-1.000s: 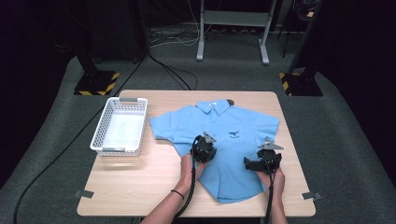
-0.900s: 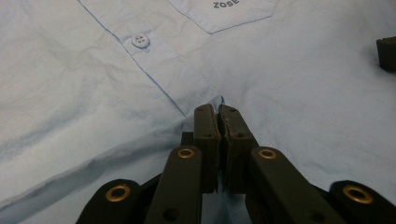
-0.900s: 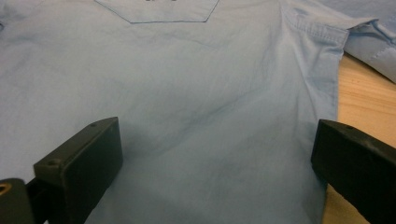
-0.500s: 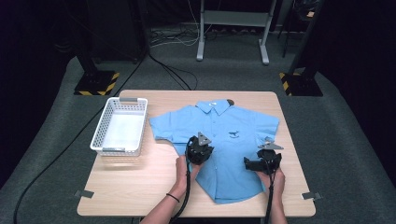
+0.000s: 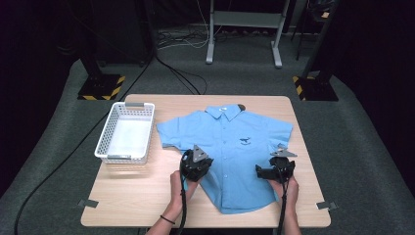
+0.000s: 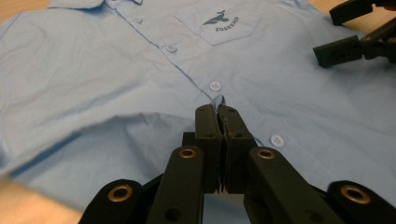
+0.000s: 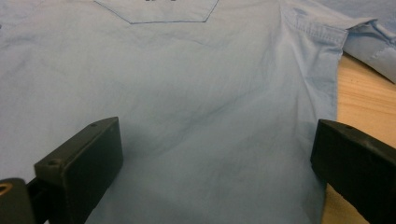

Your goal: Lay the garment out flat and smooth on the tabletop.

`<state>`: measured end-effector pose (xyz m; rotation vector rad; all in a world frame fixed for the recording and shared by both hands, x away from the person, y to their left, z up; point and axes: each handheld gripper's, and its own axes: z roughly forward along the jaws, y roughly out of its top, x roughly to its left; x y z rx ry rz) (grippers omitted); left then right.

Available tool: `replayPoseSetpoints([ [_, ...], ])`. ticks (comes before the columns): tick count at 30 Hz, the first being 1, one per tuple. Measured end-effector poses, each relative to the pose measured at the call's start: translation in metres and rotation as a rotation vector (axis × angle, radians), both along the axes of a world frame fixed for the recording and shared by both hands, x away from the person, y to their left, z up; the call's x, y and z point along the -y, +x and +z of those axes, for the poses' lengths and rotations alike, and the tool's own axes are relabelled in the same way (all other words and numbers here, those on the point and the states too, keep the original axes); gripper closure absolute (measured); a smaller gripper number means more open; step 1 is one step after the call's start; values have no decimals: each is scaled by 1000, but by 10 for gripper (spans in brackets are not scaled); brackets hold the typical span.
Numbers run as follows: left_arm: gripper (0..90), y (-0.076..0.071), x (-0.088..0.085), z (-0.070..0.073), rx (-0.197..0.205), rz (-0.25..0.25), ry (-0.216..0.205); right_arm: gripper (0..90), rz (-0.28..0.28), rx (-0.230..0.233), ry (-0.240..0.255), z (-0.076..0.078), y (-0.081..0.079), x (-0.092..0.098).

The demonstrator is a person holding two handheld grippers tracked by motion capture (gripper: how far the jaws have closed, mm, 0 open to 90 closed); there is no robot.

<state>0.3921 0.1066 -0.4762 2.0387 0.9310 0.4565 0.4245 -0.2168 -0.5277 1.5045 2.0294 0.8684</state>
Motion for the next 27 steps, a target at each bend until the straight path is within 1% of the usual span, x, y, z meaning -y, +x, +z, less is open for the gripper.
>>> replayPoseSetpoints([
  [1,869,0,0,0,0,0,0,15,0,0,0,0,0,0],
  [2,869,-5,-3,0,8,5,0,15,0,0,0,0,0,0],
  [3,869,-13,-9,-2,15,18,-7,14,0,0,0,0,0,0],
  [5,869,-20,-16,-3,22,33,-16,15,0,0,0,0,0,0],
  [6,869,-20,-16,-3,22,33,-16,15,0,0,-1,0,0,0],
  [9,870,-29,-26,-5,20,46,-28,15,0,0,0,0,0,0],
  [10,870,-33,-32,-7,16,52,-24,15,0,0,-1,0,0,0],
  [12,870,-36,-34,-8,16,59,-28,15,-1,0,-1,0,0,0],
  [15,870,-42,-45,-11,9,75,-27,15,-1,0,-1,0,0,0],
  [16,870,-47,-53,-14,4,89,-30,16,-1,1,-1,0,0,0],
  [17,870,-50,-58,-15,0,97,-30,16,-1,1,-1,0,0,0],
  [18,870,-50,-58,-15,0,97,-30,16,-1,1,-1,0,0,0],
  [19,870,-53,-62,-17,-2,109,-36,16,-1,1,-1,0,0,0],
  [20,870,-59,-72,-20,-10,125,-39,16,-1,0,-1,0,0,0],
  [21,870,-62,-77,-22,-17,133,-39,16,-1,1,-1,0,0,0],
  [22,869,-62,-77,-22,-17,133,-39,16,-1,1,-1,0,0,0],
  [23,868,-68,-85,-27,-31,149,-37,16,-1,0,-2,0,0,0],
  [24,867,-71,-89,-29,-40,155,-35,16,-1,0,-2,0,0,0],
  [25,860,-71,-89,-29,-40,155,-35,17,-1,1,-2,0,0,0],
  [26,840,-77,-96,-32,-45,175,-42,17,-1,2,-3,0,0,0],
  [27,782,-79,-100,-32,-47,191,-43,18,-1,2,-4,0,0,0],
])
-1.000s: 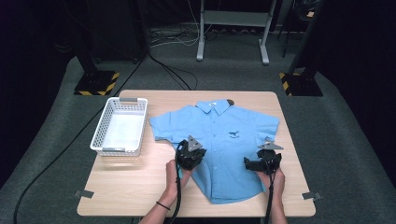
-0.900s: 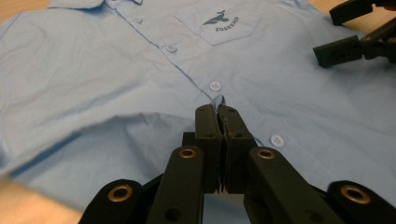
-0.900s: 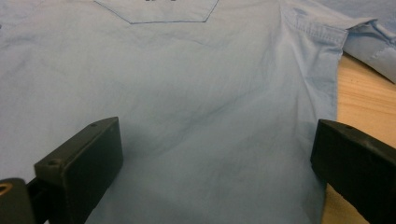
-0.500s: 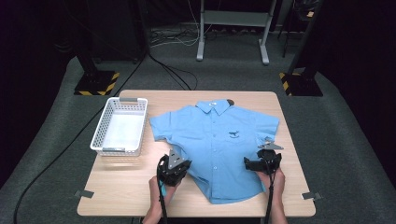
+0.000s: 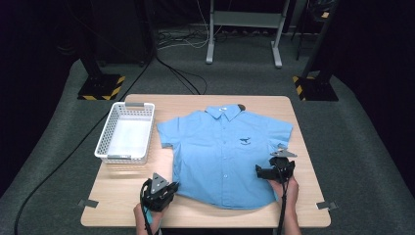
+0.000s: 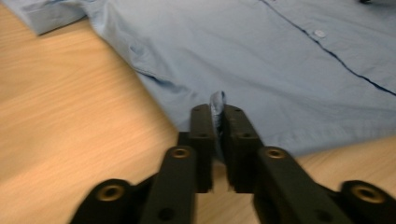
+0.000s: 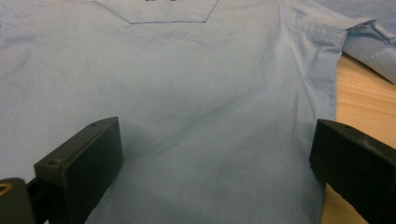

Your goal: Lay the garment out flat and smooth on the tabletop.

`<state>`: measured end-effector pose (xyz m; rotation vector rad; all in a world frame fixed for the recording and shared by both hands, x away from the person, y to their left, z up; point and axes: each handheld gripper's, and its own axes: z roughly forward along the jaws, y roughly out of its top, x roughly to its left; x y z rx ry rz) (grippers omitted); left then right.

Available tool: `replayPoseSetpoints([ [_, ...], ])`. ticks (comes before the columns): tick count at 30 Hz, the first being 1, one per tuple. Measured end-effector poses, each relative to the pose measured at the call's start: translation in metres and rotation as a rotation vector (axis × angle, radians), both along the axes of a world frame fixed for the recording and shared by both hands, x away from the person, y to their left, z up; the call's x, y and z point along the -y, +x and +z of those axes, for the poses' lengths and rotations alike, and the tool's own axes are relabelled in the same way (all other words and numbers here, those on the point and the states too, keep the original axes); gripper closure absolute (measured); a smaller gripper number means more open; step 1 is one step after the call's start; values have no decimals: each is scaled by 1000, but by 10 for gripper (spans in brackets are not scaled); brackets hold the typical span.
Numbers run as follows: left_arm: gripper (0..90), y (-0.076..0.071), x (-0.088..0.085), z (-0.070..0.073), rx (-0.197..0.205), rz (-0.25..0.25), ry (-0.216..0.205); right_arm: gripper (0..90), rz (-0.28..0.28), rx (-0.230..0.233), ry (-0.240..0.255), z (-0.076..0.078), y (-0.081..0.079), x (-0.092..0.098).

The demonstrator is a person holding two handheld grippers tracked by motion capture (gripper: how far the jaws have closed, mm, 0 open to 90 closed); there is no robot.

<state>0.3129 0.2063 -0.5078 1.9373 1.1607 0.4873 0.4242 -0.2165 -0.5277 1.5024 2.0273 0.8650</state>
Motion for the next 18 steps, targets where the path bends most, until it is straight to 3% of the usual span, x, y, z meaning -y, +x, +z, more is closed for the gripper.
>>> replayPoseSetpoints([
  [5,443,-3,-10,15,20,54,-60,18,0,0,0,0,0,0],
  [7,329,-1,-8,19,29,56,-60,18,0,0,0,0,0,0],
  [11,209,14,13,30,40,-24,-44,17,0,-1,1,0,0,0],
  [12,191,26,28,31,35,-101,-12,17,0,0,1,0,0,0],
  [14,159,39,44,30,19,-175,13,17,-1,-1,1,0,0,0],
  [15,154,39,44,30,19,-175,13,17,-1,-1,1,0,0,0],
  [18,111,61,66,15,-90,-254,108,17,0,-1,1,0,0,0],
])
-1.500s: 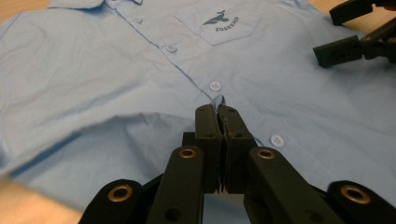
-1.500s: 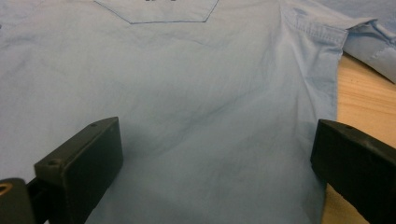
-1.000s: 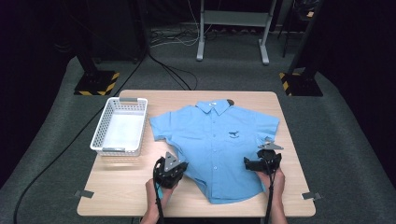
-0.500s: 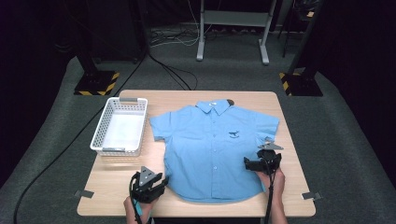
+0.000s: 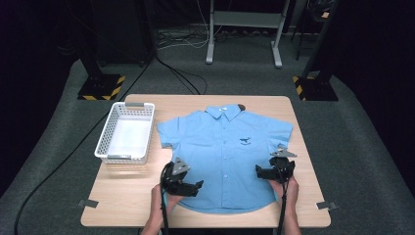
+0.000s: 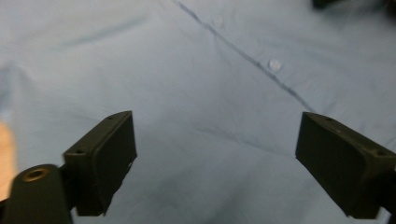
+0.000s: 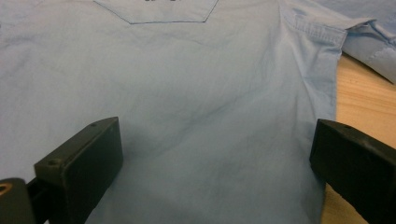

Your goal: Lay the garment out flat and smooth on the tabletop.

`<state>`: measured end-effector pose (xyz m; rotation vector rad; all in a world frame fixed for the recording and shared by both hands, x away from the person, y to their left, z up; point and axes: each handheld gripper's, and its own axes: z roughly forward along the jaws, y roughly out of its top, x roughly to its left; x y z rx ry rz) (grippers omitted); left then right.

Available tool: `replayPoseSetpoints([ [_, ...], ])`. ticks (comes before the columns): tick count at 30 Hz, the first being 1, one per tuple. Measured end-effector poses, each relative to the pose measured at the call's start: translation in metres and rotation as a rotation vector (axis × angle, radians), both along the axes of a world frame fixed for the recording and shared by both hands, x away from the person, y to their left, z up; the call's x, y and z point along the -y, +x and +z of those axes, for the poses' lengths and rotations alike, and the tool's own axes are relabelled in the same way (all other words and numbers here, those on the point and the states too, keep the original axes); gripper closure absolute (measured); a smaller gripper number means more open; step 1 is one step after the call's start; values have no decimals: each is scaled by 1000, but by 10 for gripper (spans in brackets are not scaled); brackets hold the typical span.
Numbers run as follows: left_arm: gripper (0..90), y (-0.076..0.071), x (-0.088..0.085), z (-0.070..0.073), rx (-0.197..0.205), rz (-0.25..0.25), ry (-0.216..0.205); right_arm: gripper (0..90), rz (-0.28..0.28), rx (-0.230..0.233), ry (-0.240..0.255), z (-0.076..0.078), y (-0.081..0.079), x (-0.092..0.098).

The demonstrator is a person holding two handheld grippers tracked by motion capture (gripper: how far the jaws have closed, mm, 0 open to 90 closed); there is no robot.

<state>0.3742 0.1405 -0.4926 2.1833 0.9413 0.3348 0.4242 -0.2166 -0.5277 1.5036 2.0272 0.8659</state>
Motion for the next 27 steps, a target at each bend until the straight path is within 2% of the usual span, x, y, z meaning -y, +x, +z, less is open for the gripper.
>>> replayPoseSetpoints([
  [3,98,7,4,-17,-71,-12,61,17,-1,0,0,0,0,0],
  [4,92,6,2,-21,-83,-4,63,17,0,0,0,0,0,0],
  [9,93,-2,-17,-26,-67,33,16,17,-1,0,0,0,0,0],
  [12,94,-8,-30,-28,-43,54,-3,17,-3,-1,0,0,0,0],
  [14,92,-13,-38,-30,-16,88,26,17,-3,0,0,0,0,0],
  [17,93,-18,-50,-33,12,119,21,17,-2,-1,1,0,0,0],
  [18,92,-19,-54,-33,16,124,17,17,-2,-1,1,0,0,0],
  [20,90,-19,-60,-33,2,133,-18,3,6,-3,-1,0,0,0],
  [22,28,-17,-67,-29,-9,169,-17,2,21,-7,1,1,-1,1],
  [24,16,-18,-78,-24,6,201,-43,6,28,23,20,4,-6,5],
  [25,15,-20,-83,-21,22,222,-43,4,30,41,26,7,-11,8],
  [27,16,-21,-97,-20,22,257,-41,2,19,90,25,14,-23,15],
])
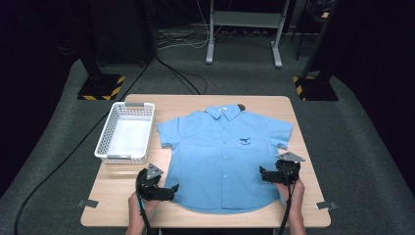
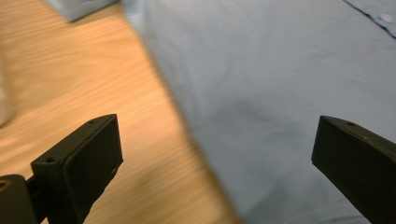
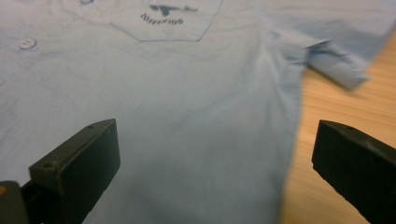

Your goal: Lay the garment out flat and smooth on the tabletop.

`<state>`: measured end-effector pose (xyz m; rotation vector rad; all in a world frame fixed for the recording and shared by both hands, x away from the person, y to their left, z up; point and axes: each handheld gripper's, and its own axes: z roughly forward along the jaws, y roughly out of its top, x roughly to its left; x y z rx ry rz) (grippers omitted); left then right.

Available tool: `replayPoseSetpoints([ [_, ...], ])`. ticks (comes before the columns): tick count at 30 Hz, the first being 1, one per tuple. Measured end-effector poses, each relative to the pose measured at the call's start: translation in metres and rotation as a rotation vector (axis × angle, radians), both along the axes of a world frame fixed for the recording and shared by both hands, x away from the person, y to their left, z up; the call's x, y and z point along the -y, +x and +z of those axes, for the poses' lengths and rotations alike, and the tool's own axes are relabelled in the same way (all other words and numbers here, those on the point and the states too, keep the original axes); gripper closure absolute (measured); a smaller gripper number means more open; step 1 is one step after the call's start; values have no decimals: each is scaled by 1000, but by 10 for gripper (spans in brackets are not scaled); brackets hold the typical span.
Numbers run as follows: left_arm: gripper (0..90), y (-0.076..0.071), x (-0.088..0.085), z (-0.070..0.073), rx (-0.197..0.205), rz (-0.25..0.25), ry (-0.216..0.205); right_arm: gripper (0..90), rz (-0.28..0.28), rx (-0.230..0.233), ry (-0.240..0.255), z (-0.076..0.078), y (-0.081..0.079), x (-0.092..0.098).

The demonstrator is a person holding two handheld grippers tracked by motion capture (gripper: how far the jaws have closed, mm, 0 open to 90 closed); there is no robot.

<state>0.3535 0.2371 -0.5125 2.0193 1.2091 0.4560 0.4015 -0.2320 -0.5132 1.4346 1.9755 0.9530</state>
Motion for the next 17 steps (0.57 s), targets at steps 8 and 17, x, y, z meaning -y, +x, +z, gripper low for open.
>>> replayPoseSetpoints([
  [8,3,-4,-47,-14,-21,141,15,1,-122,-33,4,-8,-39,57],
  [17,0,-3,-50,-18,-12,175,68,0,-164,-97,-16,-15,-39,68],
])
